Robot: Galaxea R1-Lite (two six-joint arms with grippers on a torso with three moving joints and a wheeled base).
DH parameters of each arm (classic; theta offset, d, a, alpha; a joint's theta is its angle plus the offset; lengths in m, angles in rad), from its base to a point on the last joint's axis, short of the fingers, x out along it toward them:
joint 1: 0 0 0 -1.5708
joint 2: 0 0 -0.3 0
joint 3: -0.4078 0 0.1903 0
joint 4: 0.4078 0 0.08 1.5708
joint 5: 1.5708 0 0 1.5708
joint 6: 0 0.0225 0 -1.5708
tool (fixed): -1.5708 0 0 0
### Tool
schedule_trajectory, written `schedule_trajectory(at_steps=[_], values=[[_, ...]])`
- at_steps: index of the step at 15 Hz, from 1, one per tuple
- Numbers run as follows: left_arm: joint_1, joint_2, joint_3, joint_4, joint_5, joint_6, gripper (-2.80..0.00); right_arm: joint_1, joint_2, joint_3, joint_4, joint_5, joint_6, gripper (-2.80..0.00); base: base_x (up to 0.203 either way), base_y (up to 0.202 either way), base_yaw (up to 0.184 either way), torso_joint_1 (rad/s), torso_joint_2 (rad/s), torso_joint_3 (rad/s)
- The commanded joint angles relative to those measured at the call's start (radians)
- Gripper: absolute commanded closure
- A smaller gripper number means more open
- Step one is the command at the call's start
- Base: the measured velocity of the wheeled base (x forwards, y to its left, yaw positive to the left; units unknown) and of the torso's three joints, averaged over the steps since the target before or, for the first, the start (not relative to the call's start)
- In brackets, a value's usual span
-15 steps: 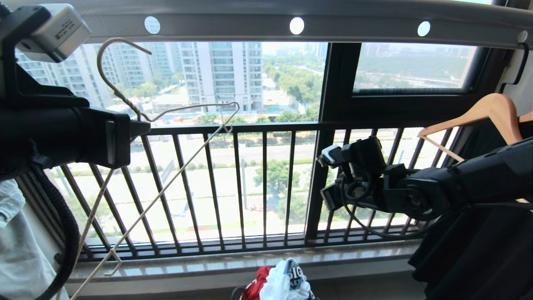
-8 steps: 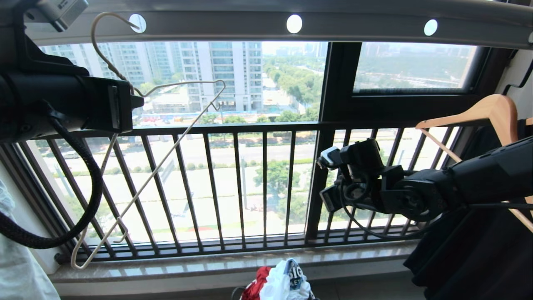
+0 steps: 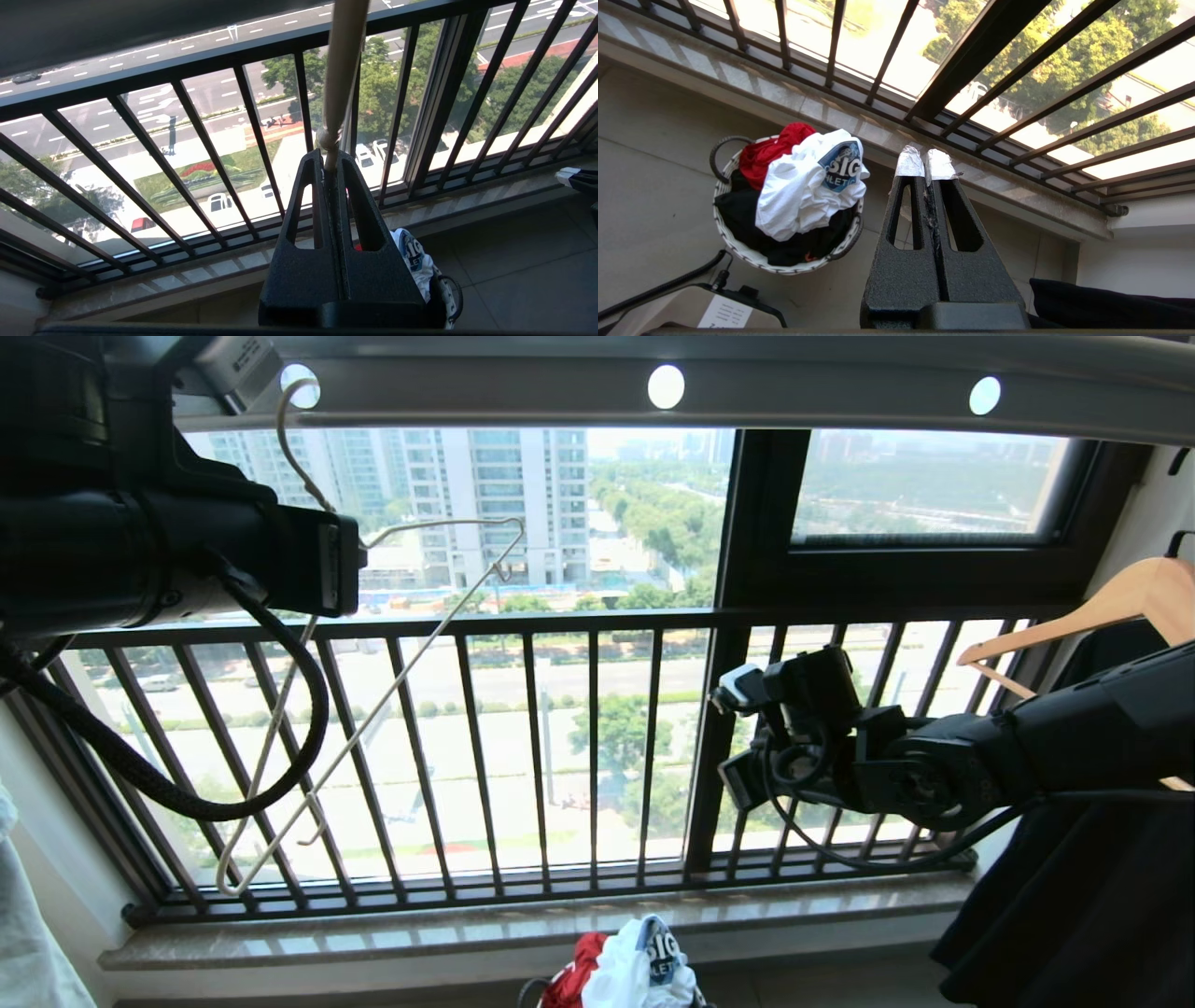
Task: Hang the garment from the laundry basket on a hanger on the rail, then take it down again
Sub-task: Hang the clothes rack on the clothesline
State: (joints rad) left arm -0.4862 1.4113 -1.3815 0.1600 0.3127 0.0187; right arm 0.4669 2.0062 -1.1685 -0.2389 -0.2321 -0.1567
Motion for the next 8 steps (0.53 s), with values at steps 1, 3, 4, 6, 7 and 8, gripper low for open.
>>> schedule_trajectory(at_steps=[1,3,4,6,7,8], values=[[0.003,0.039,-0.010,0.001,0.003,0.000,0.00,-0.002,-0.001,0.000,-0.003,-0.001,-0.001,0.00,0.000,0.000,0.000,0.000,0.00,0.000],[0.009,0.051,-0.023,0.001,0.002,0.001,0.00,-0.002,0.000,0.000,-0.003,-0.001,-0.001,0.00,0.000,0.000,0.000,0.000,0.00,0.000],[0.014,0.058,-0.025,0.003,0.002,0.001,0.00,-0.002,0.000,0.000,-0.003,-0.001,-0.001,0.00,0.000,0.000,0.000,0.000,0.00,0.000],[0.015,0.063,-0.025,0.006,0.002,0.003,0.00,-0.002,0.000,0.000,-0.003,-0.001,-0.001,0.00,0.000,0.000,0.000,0.000,0.00,0.000],[0.015,0.060,-0.027,0.006,0.002,0.001,0.00,-0.002,0.000,0.000,-0.003,-0.001,-0.001,0.00,0.000,0.000,0.000,0.000,0.00,0.000],[0.015,0.058,-0.028,0.006,0.002,0.001,0.00,-0.002,0.000,0.000,-0.003,-0.001,-0.001,0.00,0.000,0.000,0.000,0.000,0.00,0.000]])
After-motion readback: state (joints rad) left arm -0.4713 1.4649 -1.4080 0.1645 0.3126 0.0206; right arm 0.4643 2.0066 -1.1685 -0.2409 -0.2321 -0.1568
